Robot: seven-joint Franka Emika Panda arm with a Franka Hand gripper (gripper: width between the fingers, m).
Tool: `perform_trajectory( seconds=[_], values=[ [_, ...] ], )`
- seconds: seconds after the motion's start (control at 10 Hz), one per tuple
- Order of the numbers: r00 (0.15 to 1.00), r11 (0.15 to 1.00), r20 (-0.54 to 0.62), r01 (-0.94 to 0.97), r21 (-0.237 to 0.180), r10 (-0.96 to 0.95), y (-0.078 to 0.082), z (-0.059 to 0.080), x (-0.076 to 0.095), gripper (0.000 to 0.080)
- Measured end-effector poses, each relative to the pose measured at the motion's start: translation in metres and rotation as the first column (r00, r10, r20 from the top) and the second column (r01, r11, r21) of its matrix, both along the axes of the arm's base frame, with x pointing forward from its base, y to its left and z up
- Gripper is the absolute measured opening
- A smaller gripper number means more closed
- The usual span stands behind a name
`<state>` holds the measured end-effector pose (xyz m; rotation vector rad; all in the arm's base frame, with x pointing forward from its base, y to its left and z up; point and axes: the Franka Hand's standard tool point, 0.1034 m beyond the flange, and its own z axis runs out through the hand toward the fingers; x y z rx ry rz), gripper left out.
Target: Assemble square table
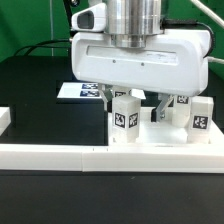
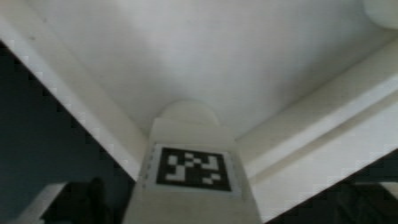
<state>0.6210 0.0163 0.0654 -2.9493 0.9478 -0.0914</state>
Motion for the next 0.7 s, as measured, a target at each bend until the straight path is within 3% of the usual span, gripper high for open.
perform_trajectory(
  seconds=[0.2, 0.3, 0.4, 0.7],
  values=[
    [1.000, 1.000, -0.001, 0.029, 0.002, -0.029, -0.0005, -0.0003, -0.0002, 0.0406],
    [0.991, 0.991, -0.005, 0.135, 0.007, -0.135, -0.0033, -0.0009, -0.0011, 0.0406],
    [0.984, 0.984, -0.007, 0.180, 0.010, -0.180, -0.0035, -0.0009, -0.0012, 0.0290],
    [0.897, 0.897, -0.017, 0.441, 0.029, -0.441, -0.0034, -0.0011, -0.0008, 0.0290]
  ],
)
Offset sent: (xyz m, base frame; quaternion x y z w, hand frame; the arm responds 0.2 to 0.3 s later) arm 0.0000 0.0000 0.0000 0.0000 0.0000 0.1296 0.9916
